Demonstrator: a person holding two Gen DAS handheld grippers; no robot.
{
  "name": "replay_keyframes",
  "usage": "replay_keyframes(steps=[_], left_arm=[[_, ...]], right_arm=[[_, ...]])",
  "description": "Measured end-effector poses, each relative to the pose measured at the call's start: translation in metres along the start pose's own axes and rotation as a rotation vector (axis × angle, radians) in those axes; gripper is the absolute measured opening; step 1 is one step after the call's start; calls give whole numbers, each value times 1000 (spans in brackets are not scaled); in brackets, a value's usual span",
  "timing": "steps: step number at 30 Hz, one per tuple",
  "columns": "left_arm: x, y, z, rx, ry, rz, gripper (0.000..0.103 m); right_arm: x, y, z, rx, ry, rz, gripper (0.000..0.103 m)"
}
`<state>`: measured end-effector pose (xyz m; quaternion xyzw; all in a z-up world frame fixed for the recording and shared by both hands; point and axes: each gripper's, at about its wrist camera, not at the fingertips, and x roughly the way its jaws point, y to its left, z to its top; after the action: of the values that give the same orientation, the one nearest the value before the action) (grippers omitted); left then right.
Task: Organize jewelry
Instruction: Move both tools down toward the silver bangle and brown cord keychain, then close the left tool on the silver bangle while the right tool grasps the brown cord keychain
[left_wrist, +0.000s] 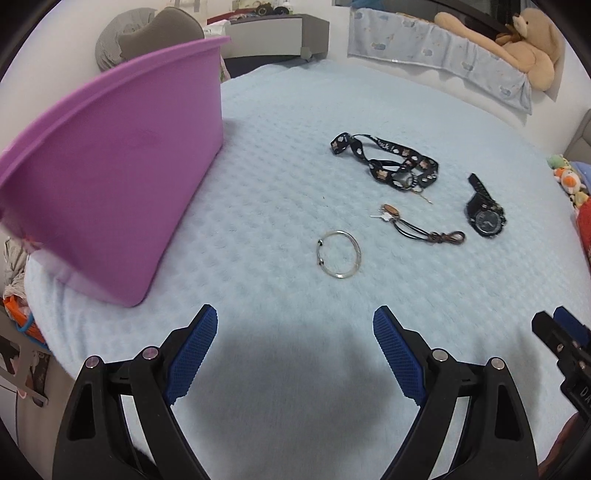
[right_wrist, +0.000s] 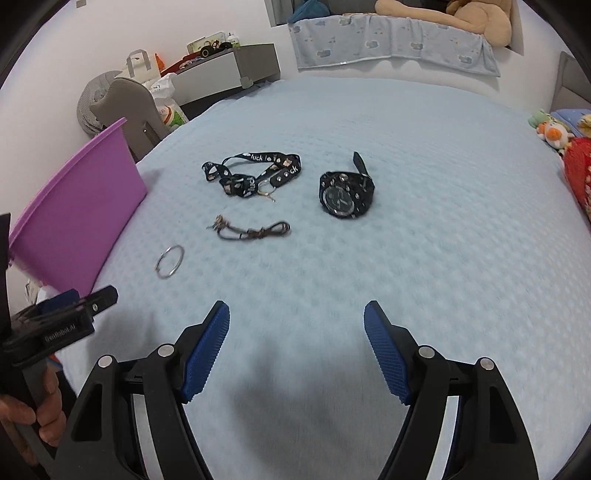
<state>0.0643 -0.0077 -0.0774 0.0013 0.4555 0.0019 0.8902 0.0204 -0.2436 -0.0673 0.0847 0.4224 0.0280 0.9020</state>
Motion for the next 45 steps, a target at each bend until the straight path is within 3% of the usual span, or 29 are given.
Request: replay_keyframes(steps=[8, 16, 20, 33, 37, 45], left_arm=[[43, -4, 25, -24, 1, 9, 85], [67, -16, 26, -10, 20, -15, 85], [73, -23, 23, 8, 23, -27, 87], [95, -26, 26, -10, 28, -5, 93], [101, -28, 26, -7, 18, 9, 97], [106, -29, 27, -11, 0, 18, 97]], right_arm=[[50, 7, 32, -75, 25, 42, 72], [94, 16, 48, -151, 67, 48, 72], [101, 17, 53, -148, 52, 64, 77], [142, 30, 60, -262, 105, 29, 77], [152, 32, 62, -274, 102, 26, 77], [156, 36, 62, -300, 88, 16, 75]])
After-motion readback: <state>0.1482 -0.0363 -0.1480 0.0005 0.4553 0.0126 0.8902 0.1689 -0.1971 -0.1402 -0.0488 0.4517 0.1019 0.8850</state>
